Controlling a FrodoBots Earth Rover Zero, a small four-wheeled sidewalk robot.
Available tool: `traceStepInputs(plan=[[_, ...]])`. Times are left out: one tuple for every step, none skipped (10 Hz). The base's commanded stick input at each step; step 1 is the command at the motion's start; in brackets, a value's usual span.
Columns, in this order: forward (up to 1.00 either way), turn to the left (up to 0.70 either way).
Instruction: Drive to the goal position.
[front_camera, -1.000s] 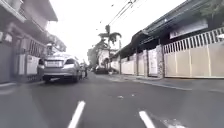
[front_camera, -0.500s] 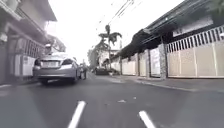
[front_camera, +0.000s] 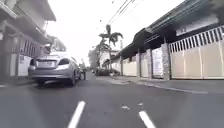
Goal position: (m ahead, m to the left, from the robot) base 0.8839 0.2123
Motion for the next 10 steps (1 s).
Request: traceStepInputs(plan=[[0.70, 0.00], [0.70, 0.00], [0.70, 0.00], [0.70, 0.00], [0.70, 0.00], [0.70, 0.00], [0.70, 0.00], [0.70, 0.00], [0.70, 0.00], [0.70, 0.00]])
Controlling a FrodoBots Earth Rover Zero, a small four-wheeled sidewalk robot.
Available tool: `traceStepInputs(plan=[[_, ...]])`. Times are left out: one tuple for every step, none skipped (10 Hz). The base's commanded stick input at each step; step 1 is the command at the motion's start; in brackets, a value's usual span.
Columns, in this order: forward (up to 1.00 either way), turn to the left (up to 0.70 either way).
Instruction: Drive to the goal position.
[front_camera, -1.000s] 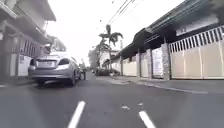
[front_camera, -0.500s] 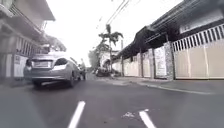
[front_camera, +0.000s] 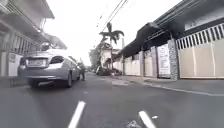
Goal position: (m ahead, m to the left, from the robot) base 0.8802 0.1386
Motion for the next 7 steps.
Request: traceStepInputs(plan=[[0.70, 0.00], [0.70, 0.00], [0.70, 0.00], [0.70, 0.00], [0.70, 0.00], [0.70, 0.00], [0.70, 0.00]])
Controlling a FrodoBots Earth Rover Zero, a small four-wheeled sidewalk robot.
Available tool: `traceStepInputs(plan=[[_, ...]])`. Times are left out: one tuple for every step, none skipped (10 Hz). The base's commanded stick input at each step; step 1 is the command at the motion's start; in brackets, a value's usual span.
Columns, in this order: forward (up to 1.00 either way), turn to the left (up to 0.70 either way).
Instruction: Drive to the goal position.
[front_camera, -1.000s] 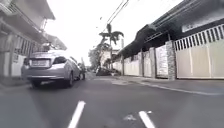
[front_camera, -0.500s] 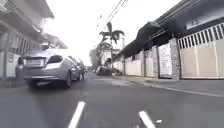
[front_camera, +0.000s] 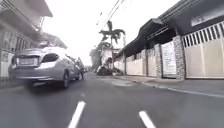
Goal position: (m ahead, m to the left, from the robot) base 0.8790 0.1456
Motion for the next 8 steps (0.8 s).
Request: traceStepInputs(plan=[[0.70, 0.00], [0.70, 0.00], [0.70, 0.00], [0.70, 0.00], [0.70, 0.00], [0.70, 0.00], [0.70, 0.00], [0.70, 0.00]])
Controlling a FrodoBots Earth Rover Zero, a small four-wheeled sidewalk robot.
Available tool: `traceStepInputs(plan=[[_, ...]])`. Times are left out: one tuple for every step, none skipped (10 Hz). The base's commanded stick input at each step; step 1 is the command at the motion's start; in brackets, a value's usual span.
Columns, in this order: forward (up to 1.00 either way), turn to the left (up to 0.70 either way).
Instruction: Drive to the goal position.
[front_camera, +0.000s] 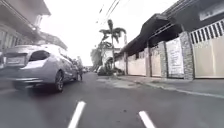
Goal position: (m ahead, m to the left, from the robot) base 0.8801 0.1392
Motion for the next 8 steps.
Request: traceStepInputs(plan=[[0.70, 0.00], [0.70, 0.00], [0.70, 0.00], [0.70, 0.00], [0.70, 0.00], [0.70, 0.04], [0.70, 0.09], [0.70, 0.20]])
